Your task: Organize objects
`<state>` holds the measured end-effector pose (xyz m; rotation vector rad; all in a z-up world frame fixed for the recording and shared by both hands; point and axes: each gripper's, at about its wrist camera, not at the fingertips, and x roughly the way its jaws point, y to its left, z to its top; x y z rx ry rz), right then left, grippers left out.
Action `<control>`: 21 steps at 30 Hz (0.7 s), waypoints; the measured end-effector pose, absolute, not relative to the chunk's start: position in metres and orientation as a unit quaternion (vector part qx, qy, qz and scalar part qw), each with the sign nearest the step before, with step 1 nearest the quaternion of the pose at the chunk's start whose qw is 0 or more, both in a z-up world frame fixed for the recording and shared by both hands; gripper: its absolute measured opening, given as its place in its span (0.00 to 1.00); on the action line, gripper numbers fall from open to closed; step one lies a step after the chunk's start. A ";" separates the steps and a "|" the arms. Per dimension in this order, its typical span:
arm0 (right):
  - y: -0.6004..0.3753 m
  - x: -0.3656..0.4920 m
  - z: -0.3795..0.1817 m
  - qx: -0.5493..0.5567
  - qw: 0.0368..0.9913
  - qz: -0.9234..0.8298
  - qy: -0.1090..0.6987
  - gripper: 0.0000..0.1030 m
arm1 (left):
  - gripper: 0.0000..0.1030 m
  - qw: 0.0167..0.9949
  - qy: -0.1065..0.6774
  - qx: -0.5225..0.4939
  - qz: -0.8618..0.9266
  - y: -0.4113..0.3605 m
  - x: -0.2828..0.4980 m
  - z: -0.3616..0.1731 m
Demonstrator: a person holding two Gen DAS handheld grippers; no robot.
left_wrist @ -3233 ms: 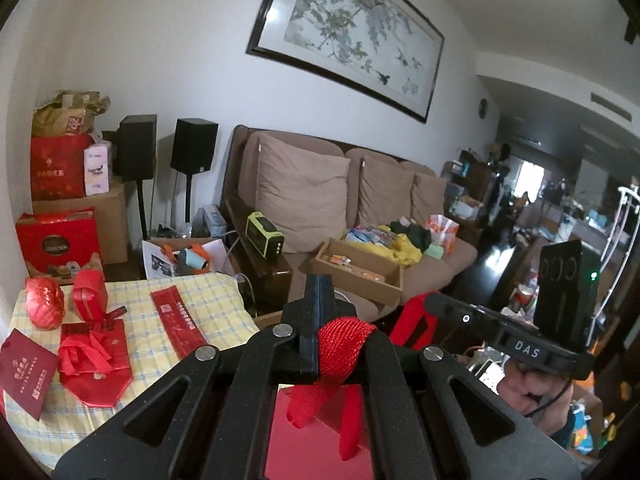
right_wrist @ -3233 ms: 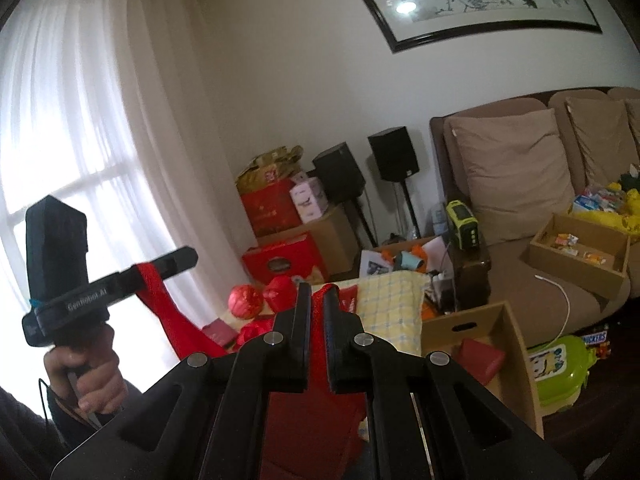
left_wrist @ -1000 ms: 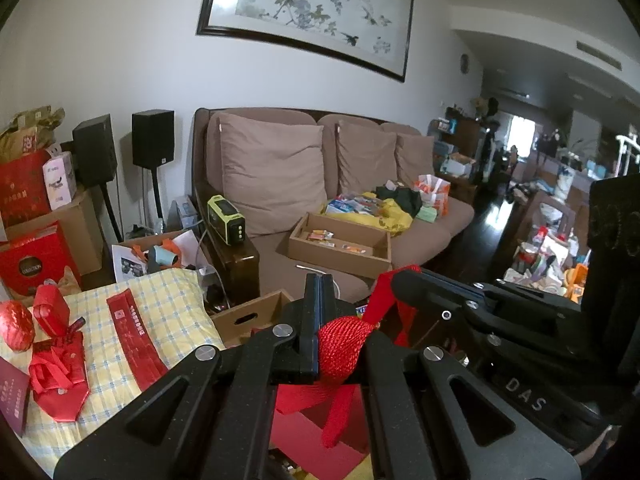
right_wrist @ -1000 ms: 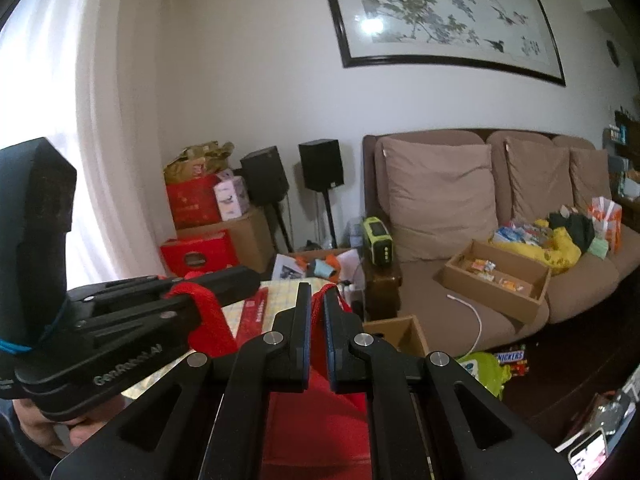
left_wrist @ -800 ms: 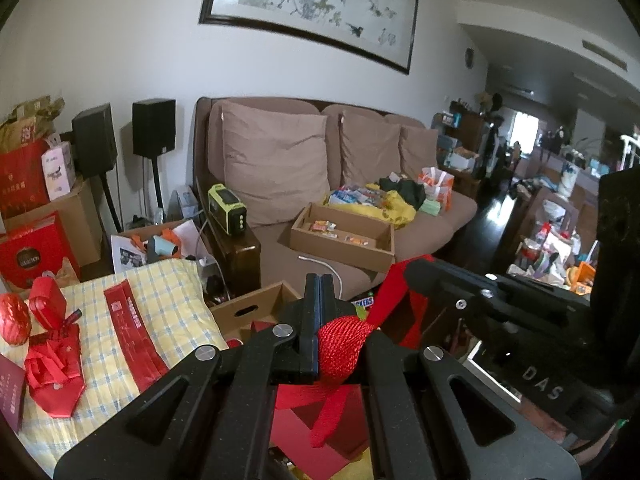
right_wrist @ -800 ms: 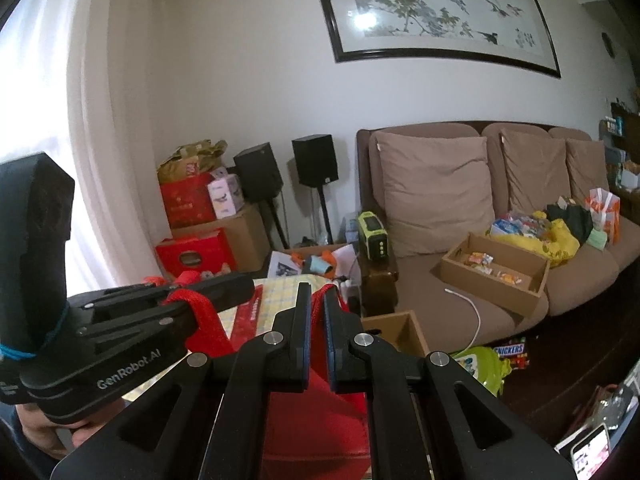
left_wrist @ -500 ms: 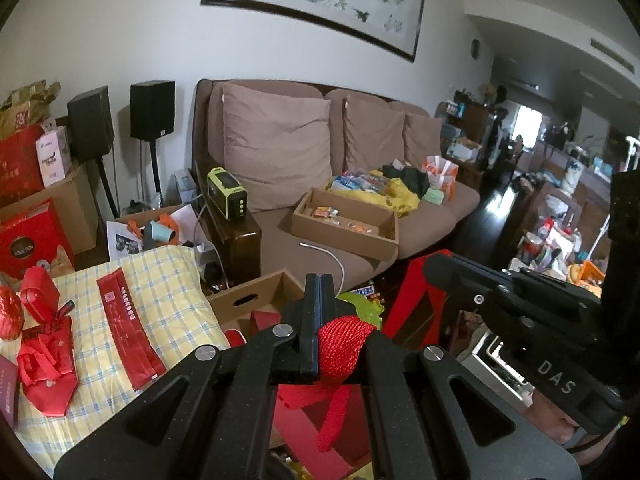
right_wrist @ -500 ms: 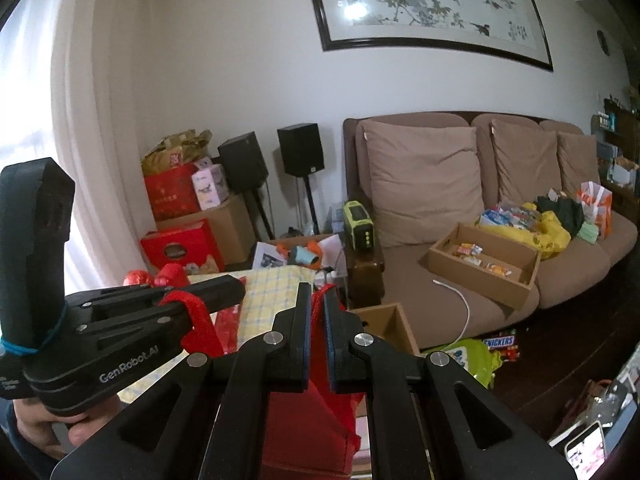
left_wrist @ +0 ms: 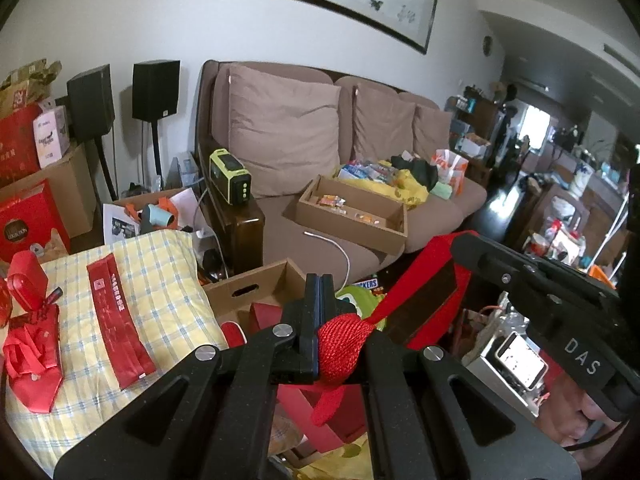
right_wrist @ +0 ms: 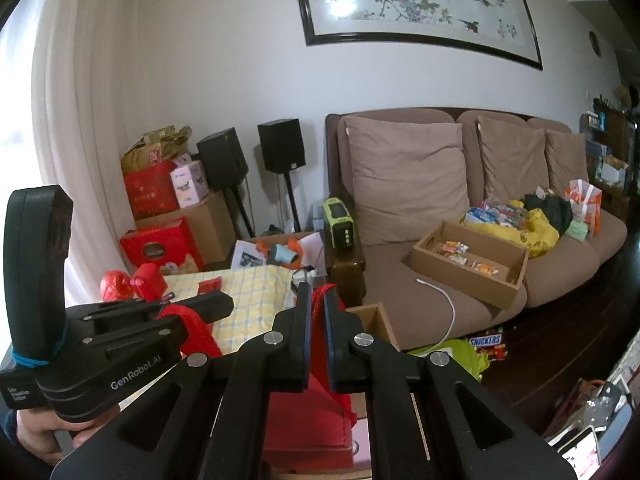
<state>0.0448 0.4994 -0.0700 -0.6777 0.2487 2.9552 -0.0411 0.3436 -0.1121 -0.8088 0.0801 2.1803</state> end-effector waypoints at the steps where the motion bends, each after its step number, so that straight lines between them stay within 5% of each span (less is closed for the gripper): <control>1: 0.500 0.043 -0.071 -0.224 0.050 0.970 0.082 0.06 | 0.00 0.398 0.031 -0.323 0.858 0.344 -0.043 -0.113; 21: 0.524 0.025 -0.094 -0.235 0.061 0.964 0.113 0.06 | 0.00 0.393 0.072 -0.334 0.854 0.351 -0.073 -0.126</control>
